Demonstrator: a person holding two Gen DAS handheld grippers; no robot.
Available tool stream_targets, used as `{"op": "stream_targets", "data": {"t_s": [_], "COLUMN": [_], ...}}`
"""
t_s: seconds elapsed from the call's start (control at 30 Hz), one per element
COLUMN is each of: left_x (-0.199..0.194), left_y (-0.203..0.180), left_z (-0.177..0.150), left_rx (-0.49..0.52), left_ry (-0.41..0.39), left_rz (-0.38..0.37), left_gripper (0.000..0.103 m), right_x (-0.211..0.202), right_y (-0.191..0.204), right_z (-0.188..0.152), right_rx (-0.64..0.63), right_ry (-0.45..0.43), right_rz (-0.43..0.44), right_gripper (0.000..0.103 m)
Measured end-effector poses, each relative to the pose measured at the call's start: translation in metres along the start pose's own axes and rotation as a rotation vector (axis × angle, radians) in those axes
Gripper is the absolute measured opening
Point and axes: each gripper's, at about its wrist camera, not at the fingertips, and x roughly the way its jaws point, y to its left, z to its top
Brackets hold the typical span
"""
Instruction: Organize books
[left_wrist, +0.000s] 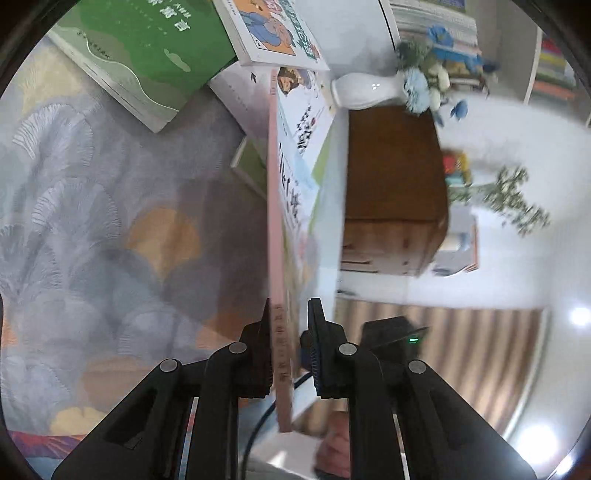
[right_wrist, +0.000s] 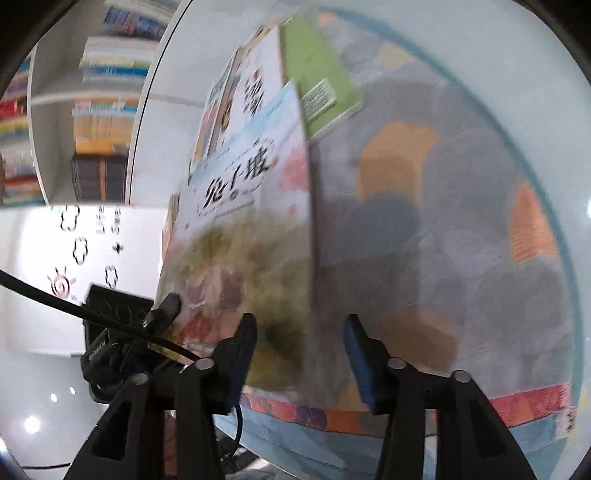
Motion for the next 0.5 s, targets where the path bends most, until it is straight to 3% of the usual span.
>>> {"op": "stream_targets", "data": {"t_s": [0.23,0.3,0.37,0.43,0.5], "left_x": [0.005,0.006,0.000,-0.006,-0.008], "left_y": [0.012,0.014,0.013,0.007,-0.005], "left_z": [-0.005,-0.005,-0.005,-0.005,-0.006], "left_rx": [-0.114,-0.122,-0.096,-0.018,0.090], "left_ry": [0.050,0.053,0.042,0.031,0.019], "left_rz": [-0.114,-0.116,-0.062,0.044,0.173], "left_gripper": [0.011,0.011,0.011,0.011,0.011], "right_x": [0.023,0.028,0.028,0.021,0.017], "right_y": [-0.011,-0.007,0.001,0.011,0.028], "right_z": [-0.002,-0.003,-0.003,-0.003,-0.005], "right_rx": [0.108,0.114,0.090,0.020,-0.069], "right_ry": [0.059,0.052,0.032,0.001,-0.020], "right_rz": [0.217,0.246,0.223,0.160,0.051], "right_gripper": [0.057,0.055,0.044,0.036,0.036]}}
